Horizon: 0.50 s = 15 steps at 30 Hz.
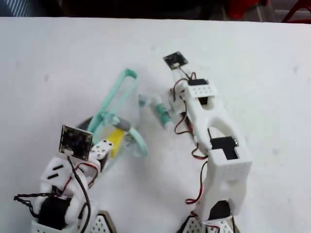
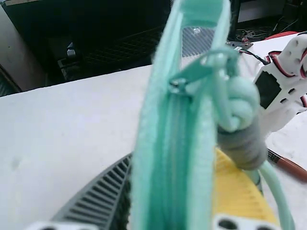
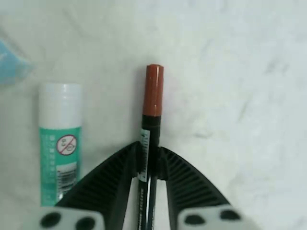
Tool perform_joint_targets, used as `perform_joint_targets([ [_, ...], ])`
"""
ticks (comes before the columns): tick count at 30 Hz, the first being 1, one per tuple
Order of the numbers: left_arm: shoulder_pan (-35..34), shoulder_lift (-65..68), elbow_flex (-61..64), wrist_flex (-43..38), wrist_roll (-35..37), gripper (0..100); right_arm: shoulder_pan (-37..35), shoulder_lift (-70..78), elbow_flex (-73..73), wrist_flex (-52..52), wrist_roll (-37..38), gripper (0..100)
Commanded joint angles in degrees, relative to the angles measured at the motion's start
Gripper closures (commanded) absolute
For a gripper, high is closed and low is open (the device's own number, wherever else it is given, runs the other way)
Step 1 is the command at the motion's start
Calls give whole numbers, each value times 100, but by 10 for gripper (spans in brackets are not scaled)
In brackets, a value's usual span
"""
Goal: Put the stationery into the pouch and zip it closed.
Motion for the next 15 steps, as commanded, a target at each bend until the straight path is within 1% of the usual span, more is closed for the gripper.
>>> perform_joint_targets([
  [1, 22, 4, -44, -158, 44, 752, 136, -312, -149, -119, -18, 981],
  [13, 22, 4, -44, -158, 35, 752, 66, -470, -176, -84, -26, 981],
  [15, 22, 4, -44, -158, 35, 752, -22, -778, -149, 110, -299, 981],
])
